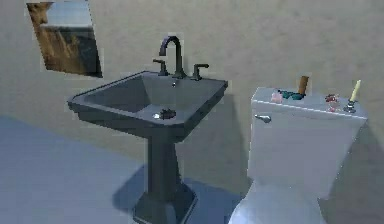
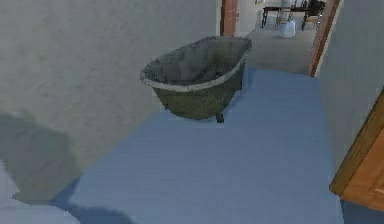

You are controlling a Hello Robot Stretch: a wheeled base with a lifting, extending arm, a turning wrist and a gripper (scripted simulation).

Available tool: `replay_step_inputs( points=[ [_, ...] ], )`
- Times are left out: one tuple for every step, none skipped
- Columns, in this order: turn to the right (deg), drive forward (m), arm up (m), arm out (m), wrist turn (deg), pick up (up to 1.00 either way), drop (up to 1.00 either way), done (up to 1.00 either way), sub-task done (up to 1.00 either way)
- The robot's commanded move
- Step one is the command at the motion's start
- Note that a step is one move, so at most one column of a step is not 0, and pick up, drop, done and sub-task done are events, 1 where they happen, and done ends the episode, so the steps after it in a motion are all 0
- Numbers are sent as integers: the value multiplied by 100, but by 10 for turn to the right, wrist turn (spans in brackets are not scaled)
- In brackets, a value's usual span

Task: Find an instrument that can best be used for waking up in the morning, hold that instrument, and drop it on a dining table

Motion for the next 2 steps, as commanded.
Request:
replay_step_inputs(
  points=[
    [-450,0,0,0,0,0,0,0,0],
    [-90,0,0,0,0,0,0,0,0]
  ],
)
